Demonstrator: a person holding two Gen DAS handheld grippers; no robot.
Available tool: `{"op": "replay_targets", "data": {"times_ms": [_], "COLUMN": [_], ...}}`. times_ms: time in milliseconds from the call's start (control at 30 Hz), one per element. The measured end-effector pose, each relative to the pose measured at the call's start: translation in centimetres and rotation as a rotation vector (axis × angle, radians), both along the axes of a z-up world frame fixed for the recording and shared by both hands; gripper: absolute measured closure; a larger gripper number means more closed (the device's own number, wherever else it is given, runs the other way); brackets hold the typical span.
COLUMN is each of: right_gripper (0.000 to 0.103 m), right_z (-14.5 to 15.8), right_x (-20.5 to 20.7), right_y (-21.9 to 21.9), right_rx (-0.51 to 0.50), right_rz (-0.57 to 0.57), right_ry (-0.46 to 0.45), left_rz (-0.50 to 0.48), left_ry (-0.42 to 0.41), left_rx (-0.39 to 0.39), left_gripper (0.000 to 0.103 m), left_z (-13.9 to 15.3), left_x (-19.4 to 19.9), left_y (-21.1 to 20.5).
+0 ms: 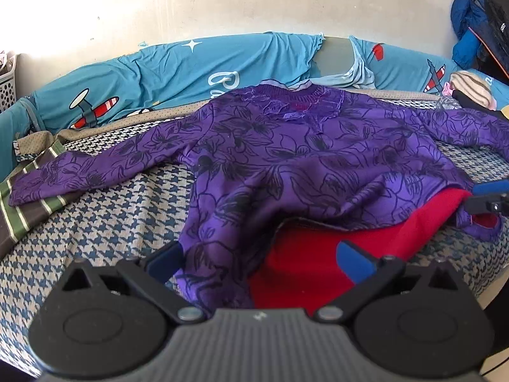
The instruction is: Fold clothes
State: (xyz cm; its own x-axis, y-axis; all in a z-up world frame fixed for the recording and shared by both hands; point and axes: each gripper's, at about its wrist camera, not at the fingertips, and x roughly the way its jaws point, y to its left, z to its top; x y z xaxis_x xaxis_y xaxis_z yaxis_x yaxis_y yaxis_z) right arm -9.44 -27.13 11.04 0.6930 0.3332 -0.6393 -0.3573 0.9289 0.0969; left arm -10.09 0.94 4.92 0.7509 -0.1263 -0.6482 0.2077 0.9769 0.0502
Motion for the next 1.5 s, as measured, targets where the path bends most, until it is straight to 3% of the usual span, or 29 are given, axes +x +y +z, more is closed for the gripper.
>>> {"op": "replay_targets", "data": {"times_ms": [267,667,1033,1100,1167,1233,1333,1500], "right_gripper": [0.058,0.058,0.058,0.062,0.084,0.096,0.1,0.1], "right_z": [-0.8,-1.8,-3.5,-3.7,-3.7,-3.0,-1.4,0.1], "right_x": [-1.3,-0.7,0.7,1.0,1.1,0.9,0.2,-0.4], "right_y": [-1.2,-2.1,-3.2,-3.1,-3.2,-4.1,-6.2,-8.6], "right_rx": [-0.097,-0.148,-0.205,-0.211,-0.201,-0.138,-0.018,0.056], "right_rz": [-0.079,-0.17,-0.306,-0.328,-0.36,-0.431,-0.575,-0.783], "right_ry": [-0.014,0.014,0.075,0.067,0.044,-0.005,-0.116,-0.223], "left_rz": [-0.005,0.044,0.029,0.023,0.021,0.021,0.023,0.014], "left_ry": [0.006,0.042,0.067,0.068,0.07,0.071,0.072,0.092], "left_rx": [-0.005,-0.004,0.03,0.036,0.044,0.055,0.069,0.107], "left_gripper": [0.0,0.0,0.0,0.0,0.0,0.0,0.0,0.0], "left_z": [-0.5,-1.5,-2.5,-2.6,-2.6,-2.7,-2.7,-3.2], "left_x": [1.0,1.8,1.9,1.8,1.8,1.7,1.7,1.6], "left_y": [-1.3,-0.7,-1.5,-1.6,-1.7,-1.7,-1.7,-2.0]}}
